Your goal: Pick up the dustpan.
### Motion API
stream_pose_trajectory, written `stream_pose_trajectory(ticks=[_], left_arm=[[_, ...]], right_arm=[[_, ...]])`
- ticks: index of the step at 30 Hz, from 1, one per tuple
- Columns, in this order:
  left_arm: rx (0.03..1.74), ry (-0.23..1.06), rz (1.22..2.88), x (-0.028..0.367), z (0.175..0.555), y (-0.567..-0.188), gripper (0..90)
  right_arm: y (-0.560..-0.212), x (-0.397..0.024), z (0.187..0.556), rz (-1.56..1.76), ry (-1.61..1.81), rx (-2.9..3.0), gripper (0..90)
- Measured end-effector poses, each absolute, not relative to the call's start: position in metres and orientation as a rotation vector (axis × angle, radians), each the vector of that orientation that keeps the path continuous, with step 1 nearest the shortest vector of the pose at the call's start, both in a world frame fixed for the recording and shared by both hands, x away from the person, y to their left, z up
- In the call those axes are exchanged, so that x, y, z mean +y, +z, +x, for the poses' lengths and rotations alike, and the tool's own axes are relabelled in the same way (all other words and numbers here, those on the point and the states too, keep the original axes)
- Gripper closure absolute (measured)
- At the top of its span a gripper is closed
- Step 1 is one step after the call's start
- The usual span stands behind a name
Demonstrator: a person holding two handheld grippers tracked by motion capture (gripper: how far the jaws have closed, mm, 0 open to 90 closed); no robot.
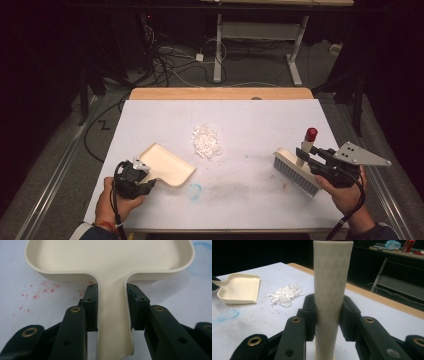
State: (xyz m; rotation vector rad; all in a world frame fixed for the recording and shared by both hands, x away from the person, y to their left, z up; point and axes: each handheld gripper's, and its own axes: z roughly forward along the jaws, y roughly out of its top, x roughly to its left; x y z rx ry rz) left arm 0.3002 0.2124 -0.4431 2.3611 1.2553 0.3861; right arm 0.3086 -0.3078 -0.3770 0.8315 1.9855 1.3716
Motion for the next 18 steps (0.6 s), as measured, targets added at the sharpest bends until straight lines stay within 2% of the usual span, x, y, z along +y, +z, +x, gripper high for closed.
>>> stream_pose_trajectory(ticks=[9,18], left_arm=[[1.198,0.379,2.402,0.200,0.298,-0.447,63.5],[1.195,0.368,2.408,0.199,0.300,-0.449,63.5]], right_arm=[[-0.378,-0.306,0.317,0.852,1.387,1.971,70.2],[-0.375,-0.284,0.342,0.827,1.396,1.976,70.2]])
